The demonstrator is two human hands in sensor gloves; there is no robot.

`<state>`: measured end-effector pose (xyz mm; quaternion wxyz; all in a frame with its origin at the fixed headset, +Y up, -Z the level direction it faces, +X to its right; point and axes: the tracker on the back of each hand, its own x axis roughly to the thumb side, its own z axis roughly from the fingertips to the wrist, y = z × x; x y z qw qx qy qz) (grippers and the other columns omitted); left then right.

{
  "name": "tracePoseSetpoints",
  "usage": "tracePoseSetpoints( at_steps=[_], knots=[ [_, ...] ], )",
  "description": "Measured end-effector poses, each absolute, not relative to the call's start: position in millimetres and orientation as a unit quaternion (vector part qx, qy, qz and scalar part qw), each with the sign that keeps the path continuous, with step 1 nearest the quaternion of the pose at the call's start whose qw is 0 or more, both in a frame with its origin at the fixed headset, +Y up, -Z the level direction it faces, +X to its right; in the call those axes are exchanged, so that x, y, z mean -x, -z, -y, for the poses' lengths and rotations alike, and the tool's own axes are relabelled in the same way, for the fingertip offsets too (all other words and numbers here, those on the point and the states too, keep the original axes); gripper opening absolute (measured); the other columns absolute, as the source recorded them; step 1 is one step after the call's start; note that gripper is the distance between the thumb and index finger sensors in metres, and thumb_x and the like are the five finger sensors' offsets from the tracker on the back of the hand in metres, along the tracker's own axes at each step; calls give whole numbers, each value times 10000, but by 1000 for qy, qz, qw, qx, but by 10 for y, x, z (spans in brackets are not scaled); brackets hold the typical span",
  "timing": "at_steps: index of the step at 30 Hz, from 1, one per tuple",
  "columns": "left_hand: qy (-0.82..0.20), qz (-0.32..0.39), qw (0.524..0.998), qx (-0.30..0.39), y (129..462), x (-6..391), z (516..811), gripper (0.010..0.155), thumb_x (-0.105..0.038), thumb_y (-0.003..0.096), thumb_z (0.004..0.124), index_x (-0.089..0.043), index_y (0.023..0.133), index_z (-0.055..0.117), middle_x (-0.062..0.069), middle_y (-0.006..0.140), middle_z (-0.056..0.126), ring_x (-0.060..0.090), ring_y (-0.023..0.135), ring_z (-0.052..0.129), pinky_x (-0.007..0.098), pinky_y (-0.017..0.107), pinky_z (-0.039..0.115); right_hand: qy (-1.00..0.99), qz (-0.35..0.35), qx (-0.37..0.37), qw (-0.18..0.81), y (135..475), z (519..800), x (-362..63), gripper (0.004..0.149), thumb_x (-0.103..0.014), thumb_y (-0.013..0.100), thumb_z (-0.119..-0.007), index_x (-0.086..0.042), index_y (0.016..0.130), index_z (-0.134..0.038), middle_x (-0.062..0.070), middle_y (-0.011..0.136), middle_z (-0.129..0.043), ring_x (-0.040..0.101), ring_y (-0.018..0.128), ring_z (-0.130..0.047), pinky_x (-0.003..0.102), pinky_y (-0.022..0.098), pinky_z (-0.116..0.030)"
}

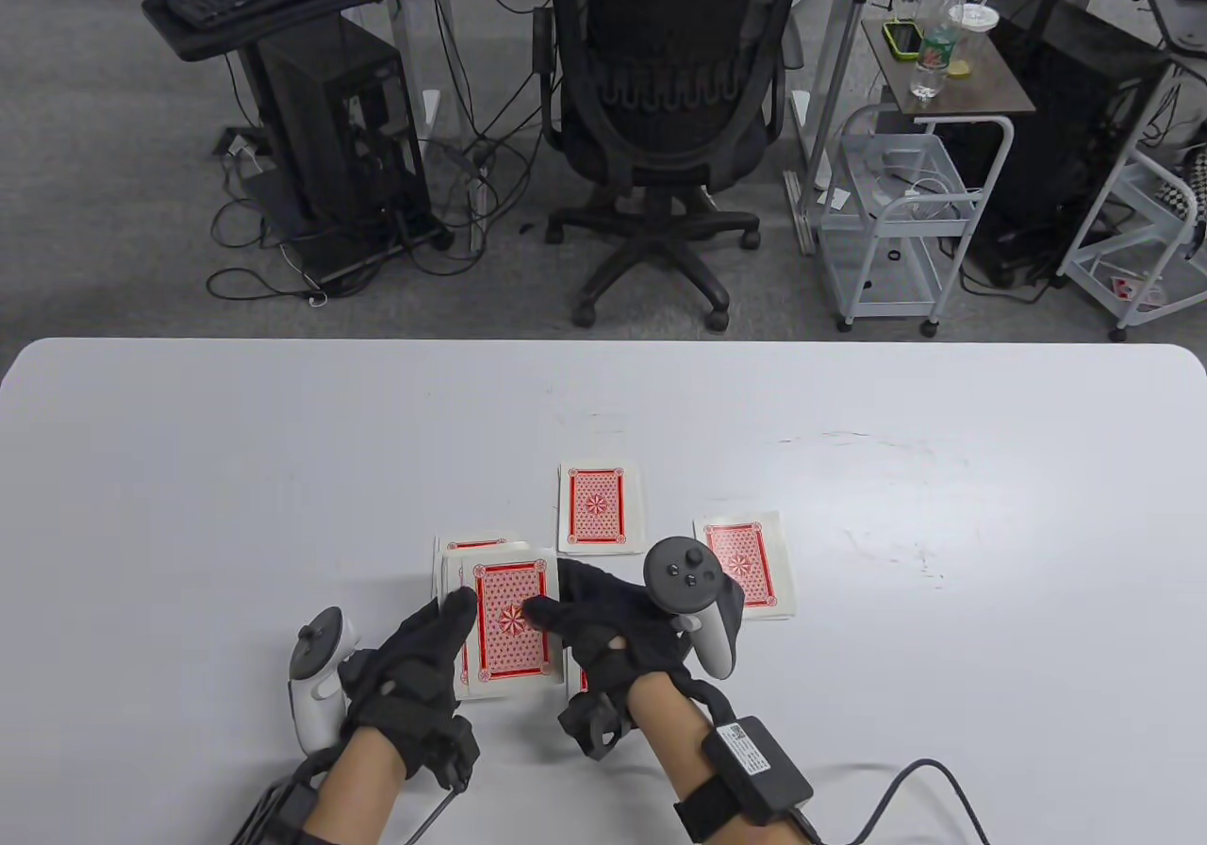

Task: Four-player card dealing with fan arrangement

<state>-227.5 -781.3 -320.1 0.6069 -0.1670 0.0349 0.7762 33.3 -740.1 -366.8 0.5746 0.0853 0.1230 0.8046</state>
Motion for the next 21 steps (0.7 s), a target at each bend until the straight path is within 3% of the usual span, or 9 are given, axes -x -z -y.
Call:
tracePoseSetpoints(
  at_steps=[4, 7, 14, 21],
  knots=[
    [-780, -48, 606, 148, 3208, 2370, 7798, 484, -554, 487, 769, -317, 910, 776, -72, 855, 948, 239, 699, 1045, 433, 495, 898, -795, -122, -69, 590, 3735, 7391, -479, 584, -292, 473, -864, -18, 958, -689, 21, 690, -946, 213, 527, -1084, 565, 531, -737],
    [-783, -67, 605, 131, 3220, 2508, 7798, 485, -557, 488, 768, -322, 912, 773, -74, 858, 945, 240, 704, 1042, 432, 499, 896, -818, -127, -53, 558, 3776, 7360, -680, 620, -311, 482, -879, -13, 981, -662, 16, 689, -941, 191, 425, -1030, 536, 502, -735],
    [-778, -91, 609, 124, 3246, 2644, 7843, 484, -560, 493, 765, -326, 917, 767, -78, 866, 939, 239, 711, 1038, 430, 507, 892, -935, -127, -23, 331, 3777, 7461, -733, 764, -323, 486, -878, 4, 1055, -487, 49, 759, -831, 115, 360, -1012, 505, 452, -779],
    [-778, -86, 610, 123, 3245, 2633, 7848, 485, -558, 491, 770, -323, 915, 771, -75, 860, 943, 240, 705, 1041, 432, 500, 895, -992, -122, -9, 40, 3744, 7608, -442, 809, -420, 494, -867, -5, 1066, -474, 27, 727, -830, 81, 315, -984, 482, 460, -777]
  ],
)
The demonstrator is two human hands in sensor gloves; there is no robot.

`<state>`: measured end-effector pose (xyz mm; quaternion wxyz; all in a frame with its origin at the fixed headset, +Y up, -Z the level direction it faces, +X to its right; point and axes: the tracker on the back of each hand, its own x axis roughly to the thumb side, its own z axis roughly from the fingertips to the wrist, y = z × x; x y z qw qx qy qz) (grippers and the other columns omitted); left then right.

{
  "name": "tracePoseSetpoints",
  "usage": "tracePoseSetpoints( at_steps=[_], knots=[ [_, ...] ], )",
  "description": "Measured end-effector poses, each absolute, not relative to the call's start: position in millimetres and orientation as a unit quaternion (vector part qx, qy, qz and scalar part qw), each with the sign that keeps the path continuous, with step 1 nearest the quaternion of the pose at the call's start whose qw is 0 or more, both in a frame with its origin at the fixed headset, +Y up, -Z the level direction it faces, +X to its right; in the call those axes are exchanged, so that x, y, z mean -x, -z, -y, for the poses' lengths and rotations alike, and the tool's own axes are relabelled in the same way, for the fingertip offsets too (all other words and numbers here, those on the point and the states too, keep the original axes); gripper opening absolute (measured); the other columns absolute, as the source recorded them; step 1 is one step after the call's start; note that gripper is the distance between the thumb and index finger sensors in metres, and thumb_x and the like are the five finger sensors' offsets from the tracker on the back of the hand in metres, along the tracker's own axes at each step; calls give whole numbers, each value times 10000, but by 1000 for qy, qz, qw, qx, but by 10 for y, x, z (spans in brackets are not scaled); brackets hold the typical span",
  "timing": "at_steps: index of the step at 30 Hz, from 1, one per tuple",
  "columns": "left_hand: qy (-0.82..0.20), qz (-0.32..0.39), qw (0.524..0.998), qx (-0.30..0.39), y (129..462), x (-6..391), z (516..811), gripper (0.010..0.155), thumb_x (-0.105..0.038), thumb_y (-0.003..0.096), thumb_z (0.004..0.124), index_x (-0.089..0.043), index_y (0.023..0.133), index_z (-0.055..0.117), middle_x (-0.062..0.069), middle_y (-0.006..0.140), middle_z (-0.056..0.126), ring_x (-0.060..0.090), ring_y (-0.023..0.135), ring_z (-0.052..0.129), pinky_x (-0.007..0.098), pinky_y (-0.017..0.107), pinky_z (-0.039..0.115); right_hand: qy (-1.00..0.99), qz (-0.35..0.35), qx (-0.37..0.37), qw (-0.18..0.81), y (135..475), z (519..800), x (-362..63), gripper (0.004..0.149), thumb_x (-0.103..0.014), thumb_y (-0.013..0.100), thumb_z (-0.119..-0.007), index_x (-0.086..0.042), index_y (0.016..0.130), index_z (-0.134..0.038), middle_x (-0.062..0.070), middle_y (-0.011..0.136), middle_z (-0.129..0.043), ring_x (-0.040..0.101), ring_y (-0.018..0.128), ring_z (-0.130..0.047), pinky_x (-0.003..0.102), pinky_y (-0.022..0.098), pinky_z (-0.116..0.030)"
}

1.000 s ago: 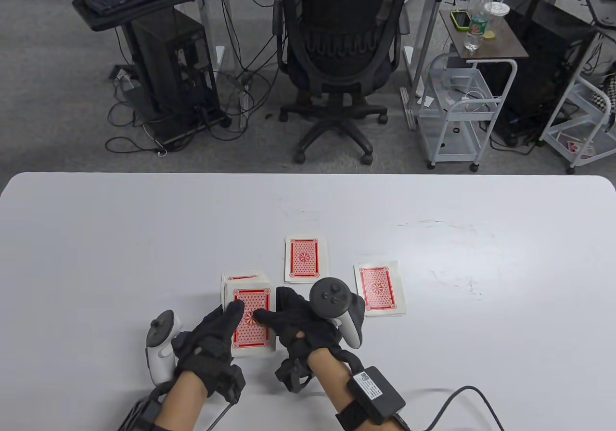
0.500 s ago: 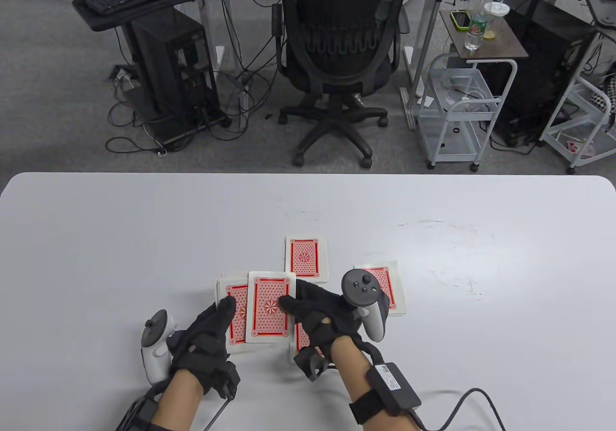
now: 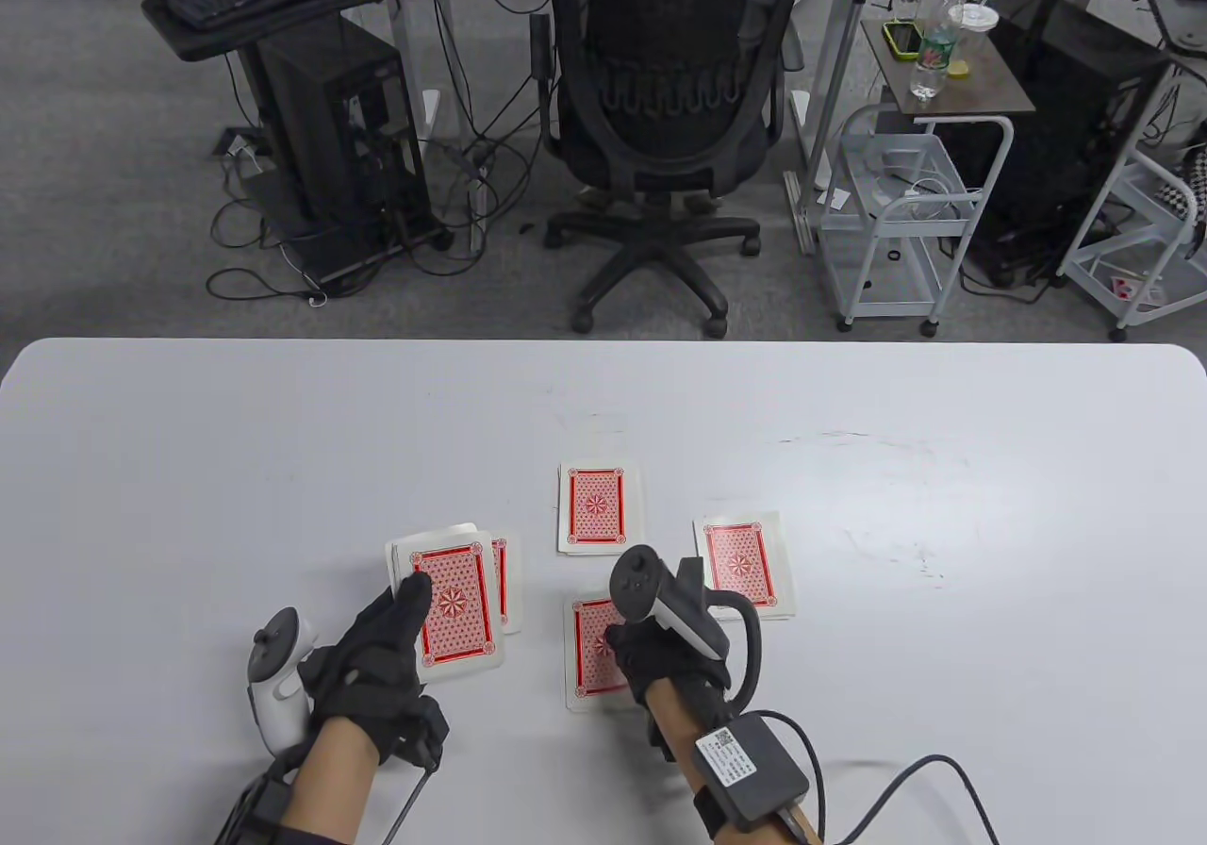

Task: Four-player card dealing with fan arrangement

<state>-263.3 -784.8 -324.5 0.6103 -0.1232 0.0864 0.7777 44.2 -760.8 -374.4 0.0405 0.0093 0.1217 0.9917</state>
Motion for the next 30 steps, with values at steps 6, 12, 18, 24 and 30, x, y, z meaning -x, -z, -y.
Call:
tracePoseSetpoints(
  at_steps=[6, 12, 18, 24, 30],
  knots=[
    [-775, -82, 613, 128, 3248, 2614, 7852, 484, -559, 492, 771, -322, 913, 773, -73, 860, 944, 242, 703, 1042, 432, 499, 895, -993, -111, -15, 36, 3735, 7499, -450, 797, -489, 508, -829, -35, 1071, -494, 24, 739, -832, 77, 334, -977, 488, 475, -768],
    [-774, -63, 615, 137, 3230, 2476, 7817, 483, -560, 489, 774, -320, 908, 779, -75, 853, 950, 251, 693, 1045, 445, 492, 892, -934, -66, -95, 338, 3651, 7216, -461, 650, -485, 563, -744, -61, 1034, -600, 115, 834, -806, 201, 506, -1008, 554, 514, -730],
    [-768, -47, 620, 154, 3203, 2339, 7802, 482, -562, 488, 779, -320, 906, 781, -75, 852, 950, 254, 695, 1042, 451, 493, 890, -875, -75, -174, 445, 3547, 7234, -200, 695, -494, 509, -834, -86, 1016, -593, 93, 860, -761, 278, 619, -962, 609, 541, -688],
    [-762, -46, 626, 159, 3199, 2329, 7800, 481, -562, 484, 789, -324, 902, 784, -76, 849, 951, 253, 695, 1042, 450, 492, 890, -864, -67, -133, 480, 3533, 7286, -162, 581, -367, 447, -920, -96, 922, -722, 32, 717, -876, 210, 483, -1039, 588, 511, -735],
    [-776, -43, 605, 169, 3227, 2390, 7793, 487, -559, 486, 774, -321, 910, 778, -73, 859, 946, 254, 700, 1040, 450, 495, 889, -839, -88, -121, 523, 3636, 7274, -228, 600, -339, 447, -926, -62, 937, -718, 15, 677, -929, 194, 455, -1070, 559, 504, -758]
  ],
)
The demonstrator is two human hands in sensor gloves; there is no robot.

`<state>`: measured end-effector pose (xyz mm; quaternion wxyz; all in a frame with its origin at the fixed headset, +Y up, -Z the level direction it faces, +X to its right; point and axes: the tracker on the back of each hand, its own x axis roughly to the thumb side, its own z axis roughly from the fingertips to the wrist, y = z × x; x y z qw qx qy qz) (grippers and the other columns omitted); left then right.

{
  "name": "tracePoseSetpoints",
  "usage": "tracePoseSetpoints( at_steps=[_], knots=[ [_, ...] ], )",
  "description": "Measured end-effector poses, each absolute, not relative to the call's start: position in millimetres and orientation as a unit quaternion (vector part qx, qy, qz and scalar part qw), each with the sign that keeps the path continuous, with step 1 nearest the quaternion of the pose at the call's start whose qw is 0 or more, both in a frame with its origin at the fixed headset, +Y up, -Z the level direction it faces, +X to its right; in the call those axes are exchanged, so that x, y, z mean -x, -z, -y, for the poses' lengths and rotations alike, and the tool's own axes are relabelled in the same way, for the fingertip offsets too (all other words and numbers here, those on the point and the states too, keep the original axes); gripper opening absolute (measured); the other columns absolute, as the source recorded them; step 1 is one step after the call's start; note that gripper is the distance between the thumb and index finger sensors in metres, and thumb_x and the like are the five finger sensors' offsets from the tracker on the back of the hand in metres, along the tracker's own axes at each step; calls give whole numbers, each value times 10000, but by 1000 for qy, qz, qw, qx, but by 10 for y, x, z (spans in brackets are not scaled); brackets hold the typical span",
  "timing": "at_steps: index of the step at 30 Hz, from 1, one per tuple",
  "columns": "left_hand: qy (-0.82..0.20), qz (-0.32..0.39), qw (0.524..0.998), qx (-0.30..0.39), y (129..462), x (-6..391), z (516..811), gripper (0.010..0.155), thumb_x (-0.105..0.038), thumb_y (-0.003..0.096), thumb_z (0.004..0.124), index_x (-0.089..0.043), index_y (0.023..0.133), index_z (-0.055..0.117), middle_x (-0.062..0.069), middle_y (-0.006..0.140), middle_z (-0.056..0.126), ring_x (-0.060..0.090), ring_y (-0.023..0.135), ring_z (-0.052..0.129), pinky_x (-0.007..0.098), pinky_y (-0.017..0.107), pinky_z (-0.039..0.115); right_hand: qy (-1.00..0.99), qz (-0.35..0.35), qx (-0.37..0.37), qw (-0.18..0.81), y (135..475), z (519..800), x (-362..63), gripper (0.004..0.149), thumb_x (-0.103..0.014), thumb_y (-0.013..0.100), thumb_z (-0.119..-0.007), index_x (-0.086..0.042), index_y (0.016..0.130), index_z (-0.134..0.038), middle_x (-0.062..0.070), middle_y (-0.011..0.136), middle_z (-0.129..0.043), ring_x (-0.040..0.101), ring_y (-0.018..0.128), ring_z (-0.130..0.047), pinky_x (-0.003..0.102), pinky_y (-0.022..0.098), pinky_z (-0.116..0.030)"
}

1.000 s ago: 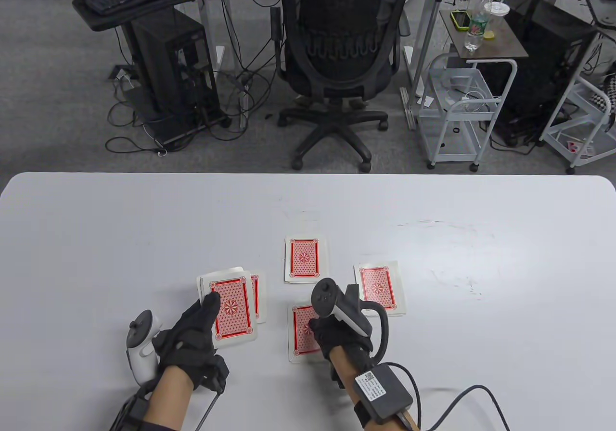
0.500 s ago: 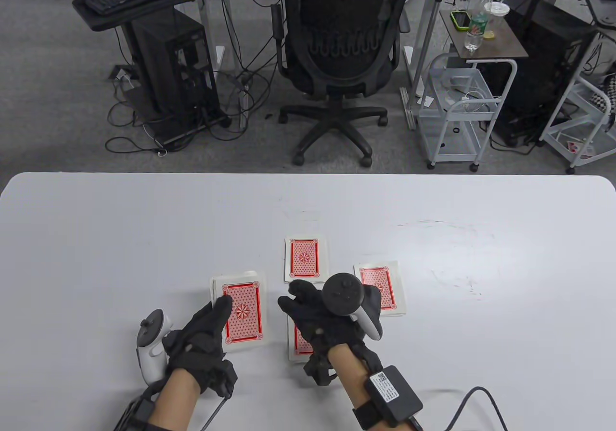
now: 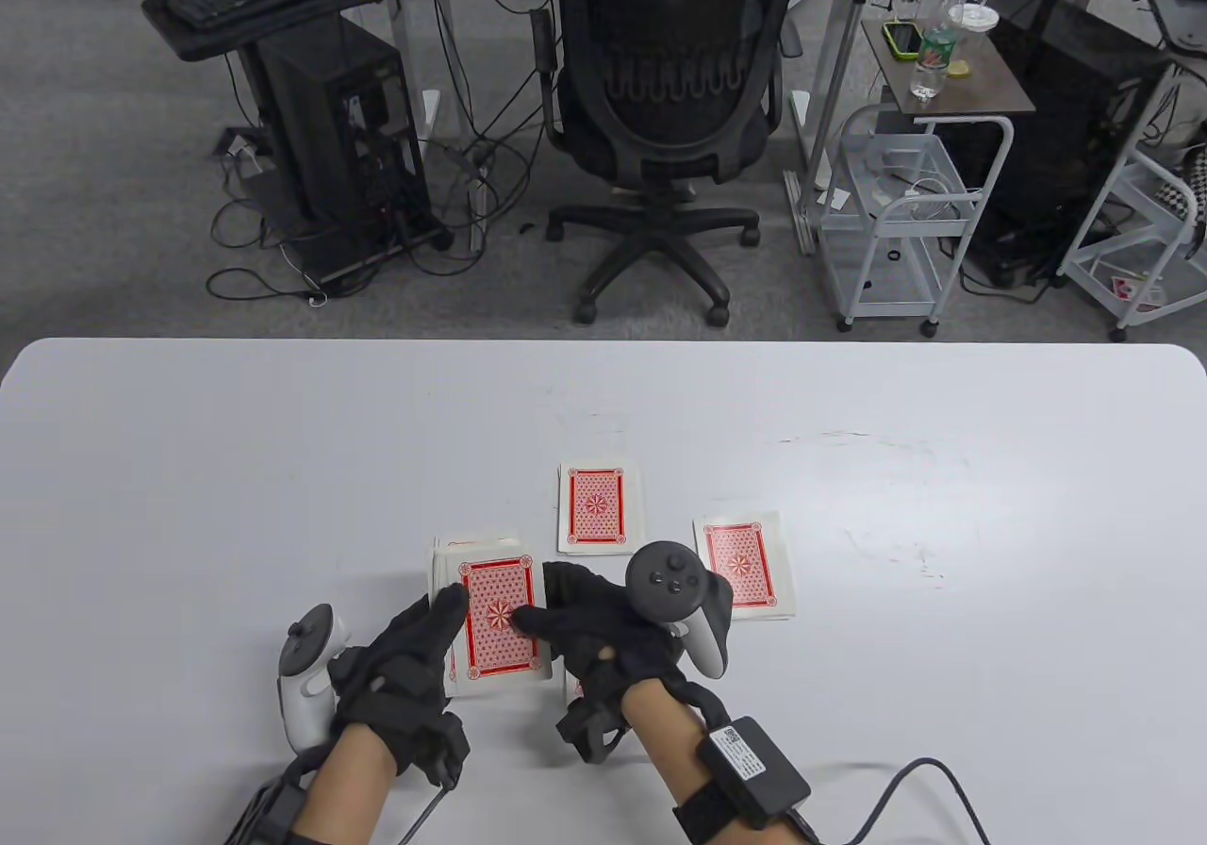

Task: Four-player card dealing with fan arrangement

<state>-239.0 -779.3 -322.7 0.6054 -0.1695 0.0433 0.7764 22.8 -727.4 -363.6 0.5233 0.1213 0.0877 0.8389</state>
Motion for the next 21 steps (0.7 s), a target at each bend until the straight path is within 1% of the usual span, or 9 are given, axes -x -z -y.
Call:
tracePoseSetpoints(
  at_steps=[4, 7, 10, 11, 13, 16, 18, 21],
  knots=[
    [-788, -61, 595, 147, 3253, 2566, 7782, 484, -561, 491, 767, -329, 916, 770, -79, 865, 941, 251, 705, 1039, 444, 502, 888, -836, -85, -121, 529, 3767, 7170, -186, 614, -336, 455, -921, -48, 951, -701, 12, 675, -931, 170, 394, -1052, 524, 477, -776],
    [-795, -97, 589, 109, 3278, 2832, 7790, 486, -564, 492, 766, -332, 918, 766, -82, 869, 938, 253, 709, 1036, 446, 505, 886, -842, -92, -114, 519, 3947, 7084, -96, 647, -327, 470, -906, -38, 987, -645, 21, 702, -904, 153, 358, -1016, 526, 462, -771],
    [-796, -146, 584, 67, 3276, 3125, 7821, 485, -566, 495, 762, -334, 921, 762, -84, 874, 933, 250, 714, 1034, 444, 508, 885, -872, -98, -102, 468, 4173, 7030, 79, 696, -326, 482, -889, -27, 1024, -570, 27, 734, -859, 137, 336, -991, 525, 459, -765],
    [-797, -153, 581, 62, 3274, 3169, 7829, 484, -566, 498, 761, -333, 922, 760, -83, 875, 931, 252, 718, 1030, 444, 510, 883, -879, -104, -99, 454, 4216, 7034, 124, 710, -331, 486, -884, -22, 1030, -550, 29, 739, -850, 128, 327, -989, 520, 456, -768],
    [-796, -175, 578, 50, 3266, 3291, 7843, 484, -565, 499, 763, -333, 923, 759, -82, 878, 929, 253, 719, 1029, 446, 512, 881, -899, -116, -90, 412, 4332, 7075, 279, 732, -340, 491, -876, -9, 1039, -521, 27, 738, -840, 109, 307, -987, 509, 447, -778],
    [-789, -192, 582, 48, 3263, 3377, 7881, 485, -567, 501, 763, -334, 925, 757, -85, 880, 928, 252, 723, 1027, 444, 514, 881, -927, -140, -87, 337, 4433, 7219, 527, 756, -358, 498, -864, 21, 1043, -502, 34, 711, -858, 83, 263, -974, 498, 425, -792],
    [-789, -195, 579, 54, 3276, 3375, 7908, 484, -566, 501, 764, -333, 925, 757, -83, 881, 927, 253, 723, 1026, 444, 515, 880, -948, -154, -88, 264, 4452, 7329, 700, 773, -375, 502, -860, 30, 1046, -489, 27, 698, -864, 67, 253, -967, 489, 420, -798],
    [-782, -188, 591, 63, 3298, 3329, 7908, 483, -564, 501, 765, -330, 924, 760, -82, 878, 930, 254, 721, 1027, 445, 513, 881, -982, -131, -69, 119, 4462, 7481, 907, 778, -398, 498, -867, 31, 1040, -510, 5, 656, -885, 49, 221, -954, 478, 403, -808]
  ],
)
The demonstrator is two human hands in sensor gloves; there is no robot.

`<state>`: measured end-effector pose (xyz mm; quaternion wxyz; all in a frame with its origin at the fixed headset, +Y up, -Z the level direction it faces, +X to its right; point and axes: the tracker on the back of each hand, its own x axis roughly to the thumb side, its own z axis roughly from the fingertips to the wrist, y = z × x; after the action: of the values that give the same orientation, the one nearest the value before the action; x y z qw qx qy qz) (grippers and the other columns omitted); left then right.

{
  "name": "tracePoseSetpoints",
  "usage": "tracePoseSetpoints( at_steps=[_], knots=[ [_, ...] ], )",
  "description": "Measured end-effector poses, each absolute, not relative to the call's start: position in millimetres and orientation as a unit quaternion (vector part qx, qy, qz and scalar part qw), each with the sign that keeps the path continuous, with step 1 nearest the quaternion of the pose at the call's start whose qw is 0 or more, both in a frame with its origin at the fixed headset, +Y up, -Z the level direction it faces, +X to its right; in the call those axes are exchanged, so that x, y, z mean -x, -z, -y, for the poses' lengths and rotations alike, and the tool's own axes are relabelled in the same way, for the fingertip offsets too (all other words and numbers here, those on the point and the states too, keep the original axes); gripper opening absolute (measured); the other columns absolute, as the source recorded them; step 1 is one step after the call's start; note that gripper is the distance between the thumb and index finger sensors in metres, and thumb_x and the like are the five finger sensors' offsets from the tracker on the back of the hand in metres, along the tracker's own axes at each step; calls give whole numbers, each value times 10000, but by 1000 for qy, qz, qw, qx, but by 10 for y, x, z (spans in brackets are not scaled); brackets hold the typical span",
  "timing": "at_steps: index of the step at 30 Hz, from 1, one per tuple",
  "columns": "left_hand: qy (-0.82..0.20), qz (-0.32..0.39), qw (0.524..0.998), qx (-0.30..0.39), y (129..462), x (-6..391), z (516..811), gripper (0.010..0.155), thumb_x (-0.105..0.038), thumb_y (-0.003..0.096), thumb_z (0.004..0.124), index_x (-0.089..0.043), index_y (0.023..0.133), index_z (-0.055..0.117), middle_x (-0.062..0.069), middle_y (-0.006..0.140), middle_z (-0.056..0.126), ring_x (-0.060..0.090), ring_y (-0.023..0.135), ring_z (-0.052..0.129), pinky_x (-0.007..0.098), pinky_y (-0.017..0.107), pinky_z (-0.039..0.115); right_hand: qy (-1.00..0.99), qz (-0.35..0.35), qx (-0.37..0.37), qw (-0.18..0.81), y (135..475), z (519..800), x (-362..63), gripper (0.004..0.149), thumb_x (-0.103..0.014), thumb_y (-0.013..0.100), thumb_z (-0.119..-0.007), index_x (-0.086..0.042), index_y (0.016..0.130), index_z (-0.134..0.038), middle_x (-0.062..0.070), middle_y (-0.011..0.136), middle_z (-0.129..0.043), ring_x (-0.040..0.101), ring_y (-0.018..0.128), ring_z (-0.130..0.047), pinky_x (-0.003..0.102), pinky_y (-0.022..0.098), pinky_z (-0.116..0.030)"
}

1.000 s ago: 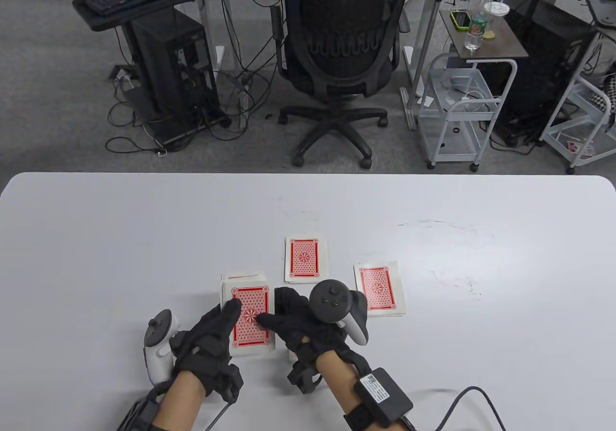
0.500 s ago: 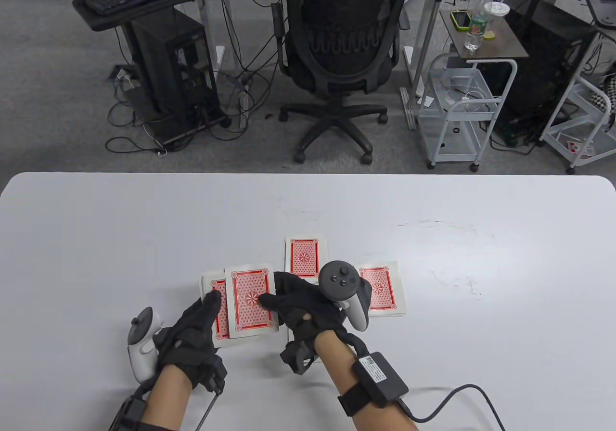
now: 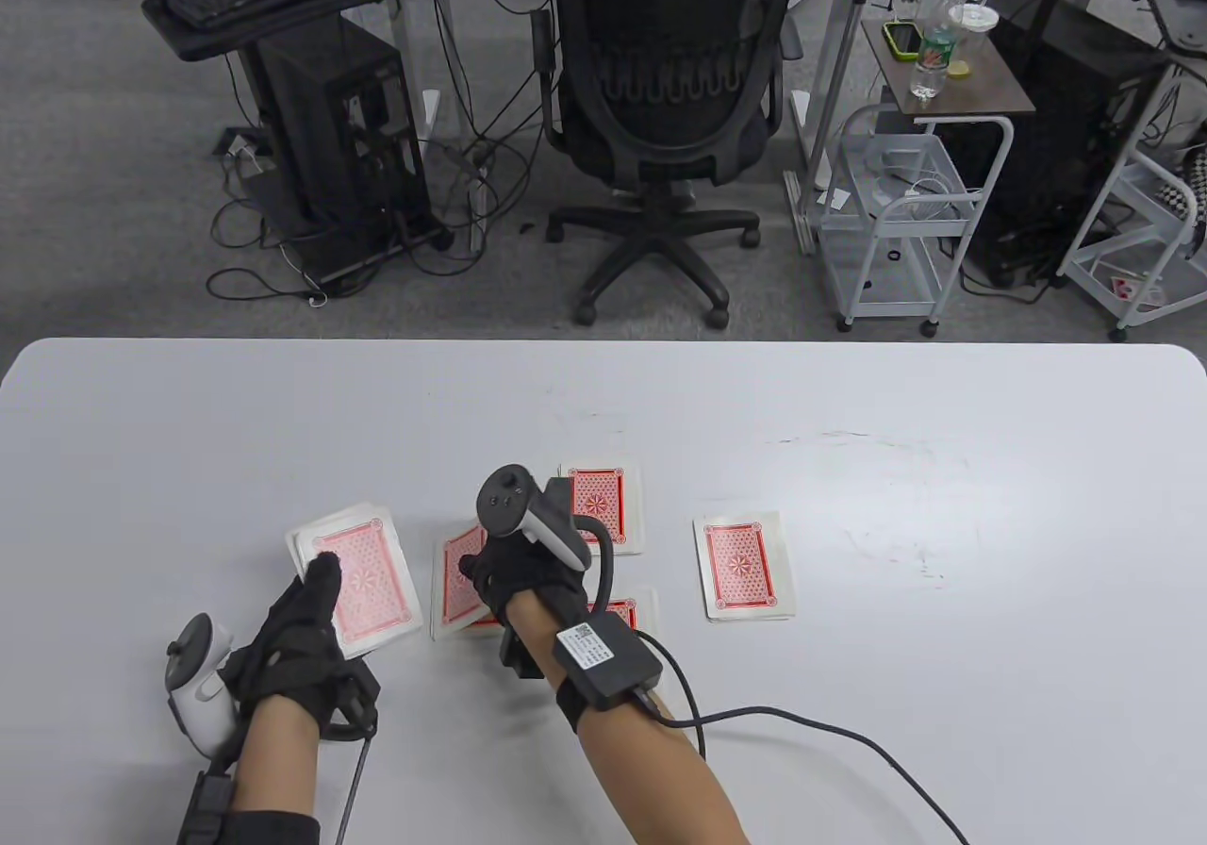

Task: Four-player card dealing with fan arrangement

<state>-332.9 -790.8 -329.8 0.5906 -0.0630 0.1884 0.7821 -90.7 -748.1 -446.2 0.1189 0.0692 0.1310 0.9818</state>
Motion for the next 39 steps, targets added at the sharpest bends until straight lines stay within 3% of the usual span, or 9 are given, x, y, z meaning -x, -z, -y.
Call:
tracePoseSetpoints(
  at_steps=[4, 8, 11, 16, 19, 23, 25, 33, 39],
  knots=[
    [-779, -175, 599, 68, 3311, 3262, 7888, 482, -562, 497, 770, -329, 919, 767, -77, 870, 938, 253, 713, 1032, 446, 505, 884, -991, -122, -59, -2, 4467, 7606, 984, 772, -447, 500, -856, 12, 1034, -540, -18, 630, -902, 30, 209, -947, 464, 401, -813],
    [-780, -167, 599, 72, 3318, 3215, 7882, 482, -562, 497, 771, -326, 917, 769, -77, 869, 937, 256, 711, 1033, 446, 504, 884, -991, -118, -68, 2, 4450, 7544, 922, 779, -471, 502, -847, -12, 1046, -530, -14, 659, -887, 45, 244, -953, 473, 420, -800],
    [-781, -163, 598, 72, 3316, 3195, 7878, 484, -562, 496, 771, -325, 918, 769, -77, 868, 938, 254, 710, 1034, 446, 503, 885, -988, -106, -80, 82, 4420, 7346, 807, 734, -477, 523, -819, -31, 1044, -557, 10, 691, -882, 64, 277, -972, 484, 436, -792],
    [-791, -149, 589, 77, 3309, 3127, 7871, 482, -564, 496, 771, -328, 916, 770, -78, 866, 939, 251, 708, 1035, 443, 504, 886, -929, -115, -139, 323, 4276, 7035, 645, 614, -495, 567, -729, -67, 1002, -664, 111, 800, -845, 182, 459, -1017, 542, 493, -747],
    [-799, -128, 581, 86, 3310, 3038, 7846, 482, -566, 494, 775, -328, 914, 772, -82, 863, 942, 246, 706, 1037, 440, 503, 888, -889, -144, -206, 383, 4132, 7032, 674, 698, -528, 529, -783, -79, 1031, -600, 127, 890, -758, 269, 620, -963, 599, 541, -689],
    [-804, -110, 576, 97, 3284, 2915, 7829, 478, -568, 489, 786, -336, 907, 777, -87, 858, 944, 239, 705, 1038, 438, 500, 890, -880, -126, -201, 412, 4010, 7121, 669, 599, -403, 479, -894, -116, 953, -667, 44, 780, -819, 207, 513, -989, 590, 522, -713],
    [-795, -117, 589, 91, 3277, 2899, 7827, 479, -567, 484, 790, -335, 903, 783, -86, 854, 948, 243, 698, 1042, 439, 496, 892, -879, -118, -191, 421, 4009, 7158, 625, 591, -400, 452, -916, -128, 933, -708, 36, 748, -850, 192, 461, -1002, 578, 508, -729],
    [-807, -100, 573, 103, 3287, 2868, 7825, 486, -562, 484, 768, -334, 913, 772, -83, 865, 939, 248, 717, 1032, 442, 504, 889, -838, -131, -173, 501, 4085, 7218, 376, 589, -319, 445, -924, -65, 936, -721, 22, 679, -936, 182, 454, -1080, 547, 499, -767],
    [-806, -114, 573, 94, 3287, 2943, 7832, 483, -566, 493, 761, -339, 918, 763, -88, 873, 932, 244, 725, 1028, 438, 513, 885, -842, -117, -126, 511, 4340, 7071, 14, 644, -328, 466, -917, -34, 979, -663, 26, 690, -920, 168, 398, -1043, 532, 475, -773]
  ],
)
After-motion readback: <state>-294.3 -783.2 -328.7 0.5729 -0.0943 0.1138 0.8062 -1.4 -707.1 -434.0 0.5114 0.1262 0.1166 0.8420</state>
